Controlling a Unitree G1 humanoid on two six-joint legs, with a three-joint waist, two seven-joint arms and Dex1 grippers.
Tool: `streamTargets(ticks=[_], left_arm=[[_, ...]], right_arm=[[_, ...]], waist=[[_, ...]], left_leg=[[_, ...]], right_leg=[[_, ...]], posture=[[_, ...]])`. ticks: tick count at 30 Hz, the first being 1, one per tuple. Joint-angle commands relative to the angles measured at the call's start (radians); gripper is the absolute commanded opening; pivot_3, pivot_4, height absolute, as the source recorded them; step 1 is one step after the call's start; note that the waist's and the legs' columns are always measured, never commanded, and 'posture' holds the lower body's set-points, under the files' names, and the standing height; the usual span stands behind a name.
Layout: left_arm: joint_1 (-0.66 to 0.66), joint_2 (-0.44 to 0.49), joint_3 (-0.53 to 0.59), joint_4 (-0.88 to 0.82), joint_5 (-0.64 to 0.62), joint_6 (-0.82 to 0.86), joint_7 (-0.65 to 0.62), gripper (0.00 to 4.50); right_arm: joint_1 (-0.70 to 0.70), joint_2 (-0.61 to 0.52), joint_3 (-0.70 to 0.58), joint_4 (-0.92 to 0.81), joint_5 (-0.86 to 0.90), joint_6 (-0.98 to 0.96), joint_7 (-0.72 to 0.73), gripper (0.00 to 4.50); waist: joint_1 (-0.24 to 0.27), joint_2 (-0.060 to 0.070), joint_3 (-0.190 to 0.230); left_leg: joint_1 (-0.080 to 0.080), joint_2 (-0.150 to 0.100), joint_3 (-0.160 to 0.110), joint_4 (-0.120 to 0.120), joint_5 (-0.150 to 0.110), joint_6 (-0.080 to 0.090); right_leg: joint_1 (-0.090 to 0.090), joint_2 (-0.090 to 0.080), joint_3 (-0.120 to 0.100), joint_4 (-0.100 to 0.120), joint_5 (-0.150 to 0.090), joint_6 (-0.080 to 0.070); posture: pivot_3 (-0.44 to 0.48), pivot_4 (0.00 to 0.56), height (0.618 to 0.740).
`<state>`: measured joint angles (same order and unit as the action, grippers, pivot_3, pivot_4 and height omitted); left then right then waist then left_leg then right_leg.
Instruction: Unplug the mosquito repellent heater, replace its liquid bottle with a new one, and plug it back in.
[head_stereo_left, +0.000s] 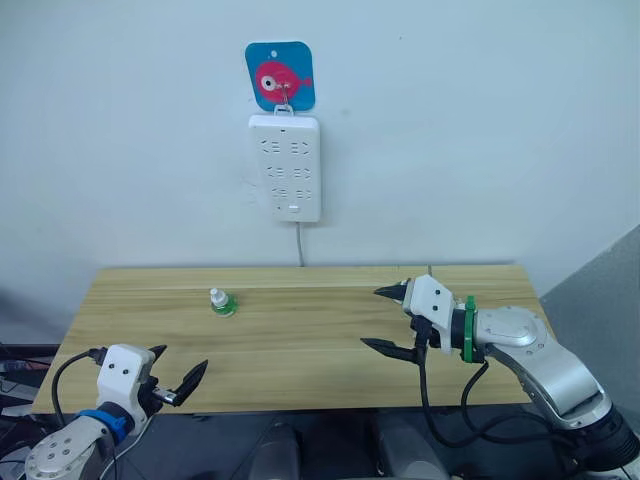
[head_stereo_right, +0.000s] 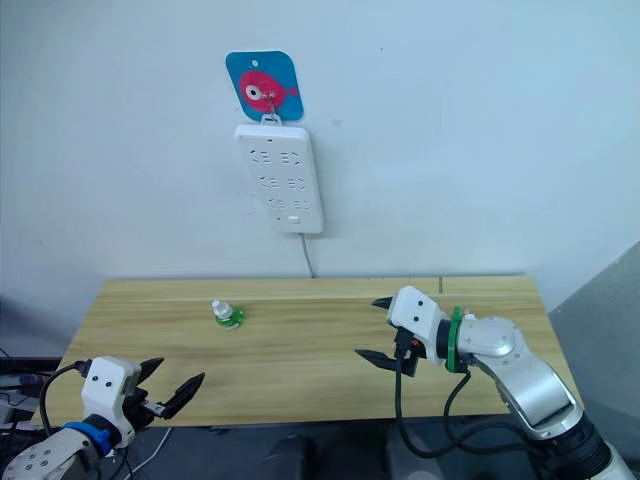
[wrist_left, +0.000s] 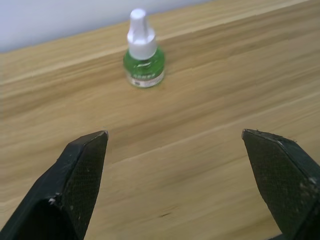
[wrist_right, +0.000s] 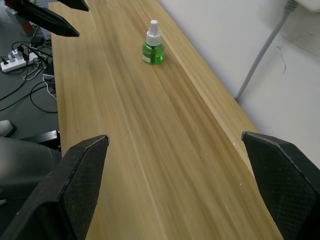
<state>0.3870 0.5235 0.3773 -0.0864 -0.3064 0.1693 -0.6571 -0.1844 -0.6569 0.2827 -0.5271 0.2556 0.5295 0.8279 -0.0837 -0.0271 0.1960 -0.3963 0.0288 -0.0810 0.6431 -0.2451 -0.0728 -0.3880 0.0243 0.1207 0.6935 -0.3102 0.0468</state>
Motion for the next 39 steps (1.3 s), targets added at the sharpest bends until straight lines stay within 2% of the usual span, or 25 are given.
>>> streamTargets(ticks=[1, 11, 21, 30, 39], left_arm=[[-0.046, 0.010, -0.007, 0.059, 0.023, -0.024, 0.014, 4.50], [-0.236, 0.028, -0.102, 0.181, 0.081, 0.012, 0.031, 4.50], [-0.385, 0.027, -0.133, 0.313, 0.091, 0.054, 0.054, 4.50], [-0.532, 0.036, -0.175, 0.526, 0.129, -0.021, 0.026, 4.50], [-0.592, 0.013, -0.207, 0.630, 0.146, -0.095, 0.027, 4.50]], right_arm=[[0.001, -0.032, 0.007, -0.101, 0.034, 0.052, 0.032, 4.46], [-0.107, 0.060, 0.089, -0.119, -0.053, 0.191, -0.107, 4.46], [-0.118, 0.102, 0.108, -0.203, -0.033, 0.332, -0.182, 4.46], [-0.130, 0.106, 0.109, -0.247, -0.013, 0.408, -0.204, 4.46], [-0.137, 0.110, 0.109, -0.258, 0.001, 0.450, -0.215, 4.46]], waist=[[-0.001, -0.002, 0.003], [-0.007, -0.003, 0.025], [-0.013, -0.003, 0.057], [-0.029, -0.003, 0.069], [-0.034, -0.004, 0.081]], left_leg=[[0.000, 0.000, 0.000, 0.000, 0.000, 0.000], [0.000, 0.000, 0.000, 0.001, 0.000, 0.000], [-0.004, 0.001, -0.003, 0.000, 0.000, -0.001], [-0.004, 0.000, -0.003, 0.000, 0.000, -0.001], [-0.005, 0.001, -0.003, -0.001, 0.000, -0.001]], right_leg=[[0.000, 0.000, 0.000, 0.000, 0.000, 0.000], [-0.001, 0.000, 0.000, 0.000, 0.000, 0.000], [-0.002, -0.004, -0.002, -0.001, 0.003, -0.003], [-0.002, -0.004, -0.003, -0.004, 0.002, 0.001], [-0.002, -0.006, -0.004, -0.005, 0.002, 0.001]], posture=[[-0.085, 0.202, 0.740], [-0.130, 0.243, 0.740], [-0.166, 0.280, 0.740], [-0.178, 0.291, 0.740], [-0.187, 0.298, 0.740]])
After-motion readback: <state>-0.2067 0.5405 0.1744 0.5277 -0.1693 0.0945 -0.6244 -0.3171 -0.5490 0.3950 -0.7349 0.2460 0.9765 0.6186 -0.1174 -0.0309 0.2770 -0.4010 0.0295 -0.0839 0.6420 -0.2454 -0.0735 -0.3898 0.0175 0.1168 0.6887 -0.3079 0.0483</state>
